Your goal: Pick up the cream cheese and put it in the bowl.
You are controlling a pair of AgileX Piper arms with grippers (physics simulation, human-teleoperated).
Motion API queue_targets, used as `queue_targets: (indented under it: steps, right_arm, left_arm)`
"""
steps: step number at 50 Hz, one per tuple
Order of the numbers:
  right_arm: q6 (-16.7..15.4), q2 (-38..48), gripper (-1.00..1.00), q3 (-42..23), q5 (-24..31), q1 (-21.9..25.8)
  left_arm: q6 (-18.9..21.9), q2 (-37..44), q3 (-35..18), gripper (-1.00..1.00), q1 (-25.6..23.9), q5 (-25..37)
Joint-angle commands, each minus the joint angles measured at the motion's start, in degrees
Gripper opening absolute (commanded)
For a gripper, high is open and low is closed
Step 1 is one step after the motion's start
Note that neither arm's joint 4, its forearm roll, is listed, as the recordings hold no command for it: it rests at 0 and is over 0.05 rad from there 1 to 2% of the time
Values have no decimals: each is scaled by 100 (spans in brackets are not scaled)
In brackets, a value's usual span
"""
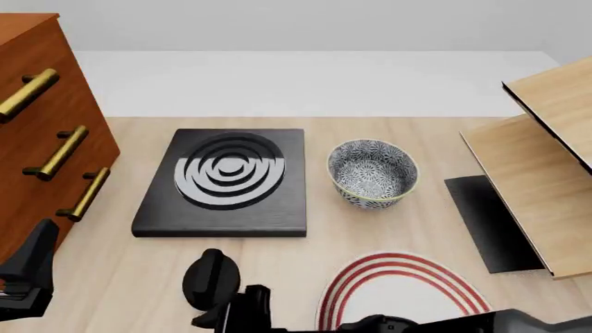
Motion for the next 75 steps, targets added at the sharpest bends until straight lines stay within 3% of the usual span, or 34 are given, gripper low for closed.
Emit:
queue_targets:
  steps: [1,27,70,71,75]
  right_arm:
    - [111,429,100,-188,-147,111]
    - [261,1125,100,-303,-549,25]
    - [529,1571,100,-333,-752,-12]
    - [497,1566,-100,-331,-745,-26]
    - [462,1516,-100,-322,-720,-35]
  left_arm:
    - [0,0,0,100,0,0]
    - [0,0,0,100,0,0]
    - [0,0,0,100,0,0]
    - [0,0,0,100,0,0]
    - [0,0,0,100,0,0]
